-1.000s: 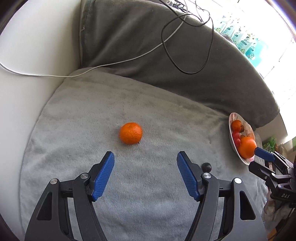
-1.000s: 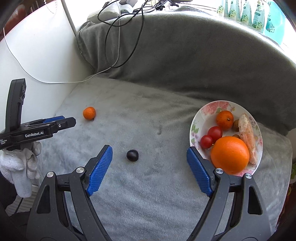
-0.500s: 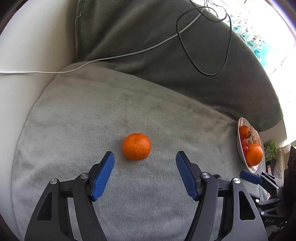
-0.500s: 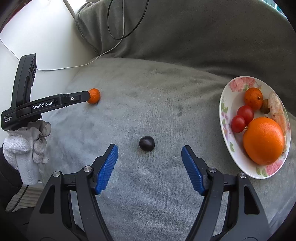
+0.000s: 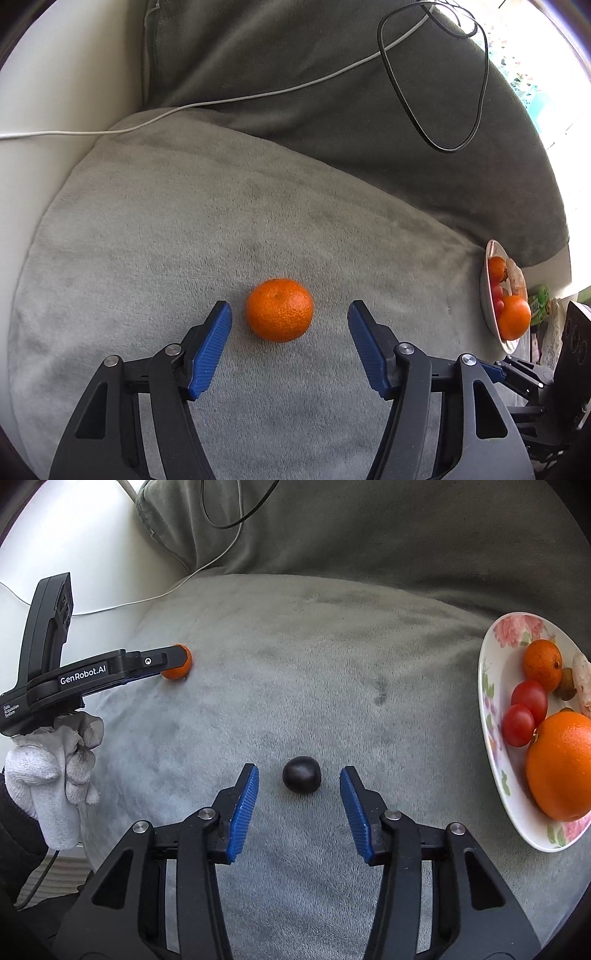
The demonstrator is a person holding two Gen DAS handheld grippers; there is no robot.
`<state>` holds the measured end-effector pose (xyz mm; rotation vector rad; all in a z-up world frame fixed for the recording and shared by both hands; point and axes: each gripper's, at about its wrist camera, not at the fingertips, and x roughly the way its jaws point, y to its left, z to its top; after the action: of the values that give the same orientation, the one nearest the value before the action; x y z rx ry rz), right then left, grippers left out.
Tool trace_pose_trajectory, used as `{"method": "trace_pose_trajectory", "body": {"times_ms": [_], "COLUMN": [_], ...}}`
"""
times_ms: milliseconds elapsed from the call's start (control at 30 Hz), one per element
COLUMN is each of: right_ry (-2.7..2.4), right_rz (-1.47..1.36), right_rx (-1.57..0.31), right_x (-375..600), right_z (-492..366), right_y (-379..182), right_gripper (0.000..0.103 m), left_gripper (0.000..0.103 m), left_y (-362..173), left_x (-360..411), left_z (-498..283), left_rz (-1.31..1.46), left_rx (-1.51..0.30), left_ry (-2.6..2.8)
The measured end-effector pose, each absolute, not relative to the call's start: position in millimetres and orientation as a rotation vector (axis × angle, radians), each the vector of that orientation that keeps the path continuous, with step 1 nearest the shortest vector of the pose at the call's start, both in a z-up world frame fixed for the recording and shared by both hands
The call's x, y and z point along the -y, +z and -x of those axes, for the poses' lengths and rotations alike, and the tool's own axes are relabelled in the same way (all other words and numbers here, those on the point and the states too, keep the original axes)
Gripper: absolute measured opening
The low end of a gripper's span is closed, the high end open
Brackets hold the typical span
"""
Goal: Organize fruits
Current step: 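Close the right tool on the dark plum while the left tool grasps the mandarin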
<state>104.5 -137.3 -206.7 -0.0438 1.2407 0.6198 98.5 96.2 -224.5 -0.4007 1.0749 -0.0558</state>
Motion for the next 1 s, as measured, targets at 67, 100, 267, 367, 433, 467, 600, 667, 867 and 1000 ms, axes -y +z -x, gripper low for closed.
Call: {"method": "trace_pose_trajectory", "body": {"times_ms": [67,100,267,367,433,467,600,667,867,1000], "right_ry": [0.617,0.616,0.620,0.622,0.620,0.617,0.608,0.605,0.606,0.603], "right_rz": [0.056,0.060,0.065,0.066,0.069,0.072,0.080,0.080,0.081,0.077], "right_rx": [-1.245,-1.248,-1.261,-1.263,-1.266,-1.267,-1.268,-1.266,-1.260,-1.246], "right_x": [134.8,133.9,128.7,125.5,124.6,123.7,123.4,124.3,126.5,127.4], "right_z": [-105.9,-106.4,-107.2,-106.9,-107.2,-107.6,-107.4,-107.6,-106.0,-105.8], "right_y": [-207.9,-208.9,-212.3,-213.3,-214.4,-215.2,-216.0,-215.6,-213.2,-209.7], "right_gripper": [0.046,0.045,0.040,0.039,0.037,0.036,0.028,0.024,0.024,0.023], "left_gripper": [0.063,0.061,0.058,0.055,0.050,0.048,0.041,0.036,0.036,0.036], "left_y": [-226.1,-227.0,-229.3,-229.1,-229.0,-229.0,-229.6,-228.7,-225.7,-220.9], "left_x": [-95.8,-96.4,-98.3,-99.3,-98.1,-97.8,-96.3,-96.7,-93.9,-88.4], "left_z": [-100.0,-100.3,-102.7,-103.3,-104.1,-104.3,-105.1,-104.7,-103.5,-101.7], "left_rz": [0.398,0.399,0.401,0.404,0.403,0.399,0.392,0.390,0.375,0.361], "left_rx": [-1.079,-1.082,-1.087,-1.086,-1.084,-1.084,-1.081,-1.074,-1.061,-1.049], "left_ry": [-0.056,-0.056,-0.056,-0.054,-0.053,-0.052,-0.041,-0.040,-0.046,-0.054]}}
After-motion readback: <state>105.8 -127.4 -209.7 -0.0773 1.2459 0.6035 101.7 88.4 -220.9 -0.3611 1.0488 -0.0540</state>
